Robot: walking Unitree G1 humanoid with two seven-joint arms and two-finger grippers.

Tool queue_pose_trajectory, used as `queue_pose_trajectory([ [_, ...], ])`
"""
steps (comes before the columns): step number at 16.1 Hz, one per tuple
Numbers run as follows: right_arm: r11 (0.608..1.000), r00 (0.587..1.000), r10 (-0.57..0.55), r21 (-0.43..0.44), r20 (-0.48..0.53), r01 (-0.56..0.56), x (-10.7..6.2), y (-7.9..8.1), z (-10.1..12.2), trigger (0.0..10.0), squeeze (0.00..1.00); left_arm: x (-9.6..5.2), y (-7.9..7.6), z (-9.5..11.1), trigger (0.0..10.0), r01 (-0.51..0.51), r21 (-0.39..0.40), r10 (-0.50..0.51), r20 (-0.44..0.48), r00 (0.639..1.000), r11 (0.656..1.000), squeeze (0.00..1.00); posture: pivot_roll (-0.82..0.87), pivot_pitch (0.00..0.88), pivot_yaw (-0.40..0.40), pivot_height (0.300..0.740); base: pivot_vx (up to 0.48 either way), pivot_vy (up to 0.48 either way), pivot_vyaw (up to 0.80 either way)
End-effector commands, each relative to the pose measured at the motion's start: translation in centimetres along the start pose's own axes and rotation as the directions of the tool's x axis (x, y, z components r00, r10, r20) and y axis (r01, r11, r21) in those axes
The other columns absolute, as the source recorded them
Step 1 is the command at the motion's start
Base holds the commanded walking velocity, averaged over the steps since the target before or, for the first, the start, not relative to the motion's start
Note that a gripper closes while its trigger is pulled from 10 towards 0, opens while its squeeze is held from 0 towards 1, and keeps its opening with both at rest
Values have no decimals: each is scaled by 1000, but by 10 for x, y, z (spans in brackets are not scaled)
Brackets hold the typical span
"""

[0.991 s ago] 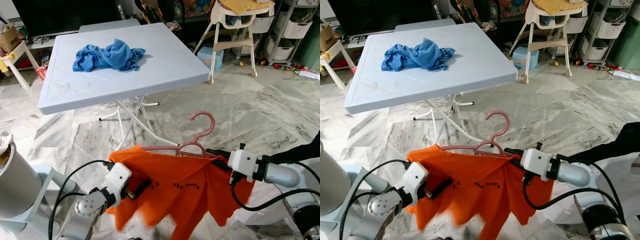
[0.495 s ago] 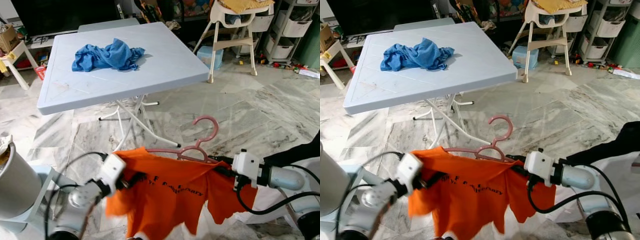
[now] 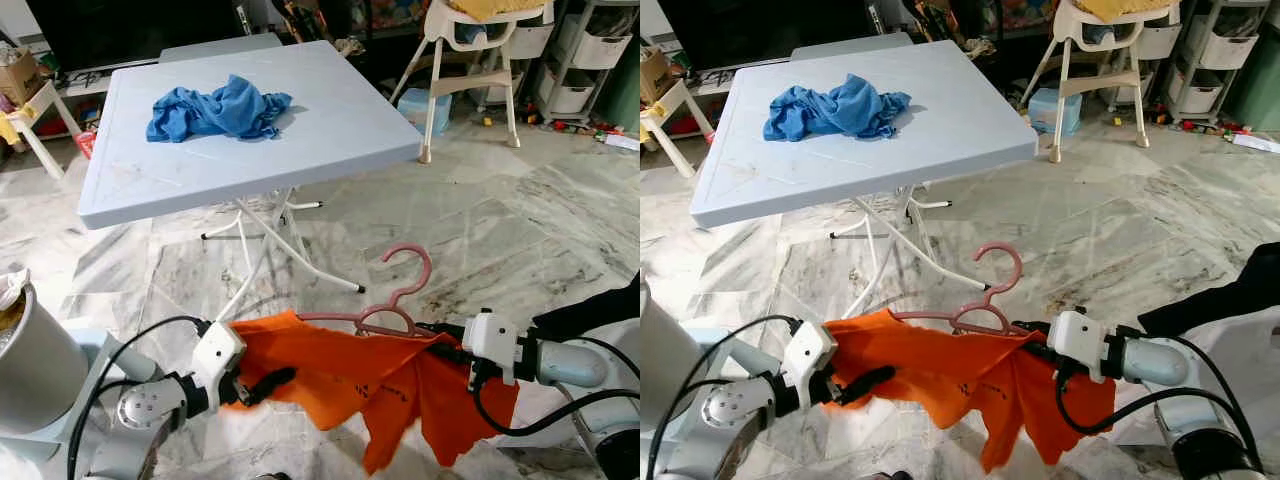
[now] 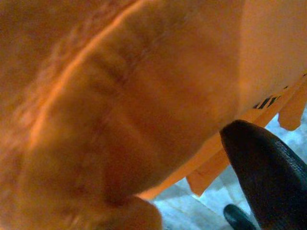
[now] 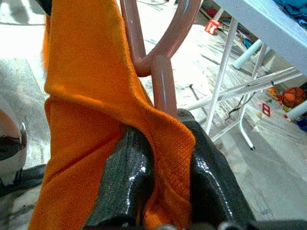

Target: Hang hanger

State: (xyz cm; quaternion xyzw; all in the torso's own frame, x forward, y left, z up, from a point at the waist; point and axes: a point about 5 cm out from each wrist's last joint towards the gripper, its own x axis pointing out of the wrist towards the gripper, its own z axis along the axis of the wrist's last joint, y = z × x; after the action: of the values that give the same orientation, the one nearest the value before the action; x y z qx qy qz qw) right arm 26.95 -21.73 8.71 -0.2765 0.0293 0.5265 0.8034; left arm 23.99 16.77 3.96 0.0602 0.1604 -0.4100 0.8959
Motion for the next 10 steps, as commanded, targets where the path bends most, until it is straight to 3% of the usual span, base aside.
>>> queue_pose_trajectory([
  [1, 1000, 999, -20, -13, 26, 20, 3, -5, 5, 10000, 0, -2, 1, 6, 10000, 4, 7, -4, 9, 1000, 1000, 1000, -90, 38, 98, 740, 0, 0, 0],
  [2, 1000, 1000, -16, -14, 26, 16, 3, -5, 6, 10000, 0, -2, 1, 7, 10000, 3, 17, -4, 8, 1000, 1000, 1000, -89, 39, 96, 740, 0, 0, 0],
  [3, 1000, 1000, -14, -16, 25, 15, 4, -6, 6, 10000, 0, -3, 2, 6, 10000, 1, 19, 0, -6, 1000, 1000, 51, -90, 39, 94, 740, 0, 0, 0],
  [5, 1000, 1000, -14, -22, 25, 15, 4, -9, 8, 10000, 0, -3, 7, 2, 10000, -16, 4, 16, -25, 1000, 1000, 0, -96, 41, 92, 740, 0, 0, 0],
  [7, 1000, 1000, -14, -24, 23, 15, 3, -9, 8, 10000, 0, -4, 13, 3, 0, -39, 7, 39, -21, 999, 999, 0, -101, 43, 92, 740, 0, 0, 0],
  [10, 1000, 1000, -17, -18, 8, 17, -1, -7, 5, 10000, 0, -10, 24, 9, 0, -55, -2, 55, -8, 998, 998, 0, -106, 43, 95, 740, 0, 0, 0],
])
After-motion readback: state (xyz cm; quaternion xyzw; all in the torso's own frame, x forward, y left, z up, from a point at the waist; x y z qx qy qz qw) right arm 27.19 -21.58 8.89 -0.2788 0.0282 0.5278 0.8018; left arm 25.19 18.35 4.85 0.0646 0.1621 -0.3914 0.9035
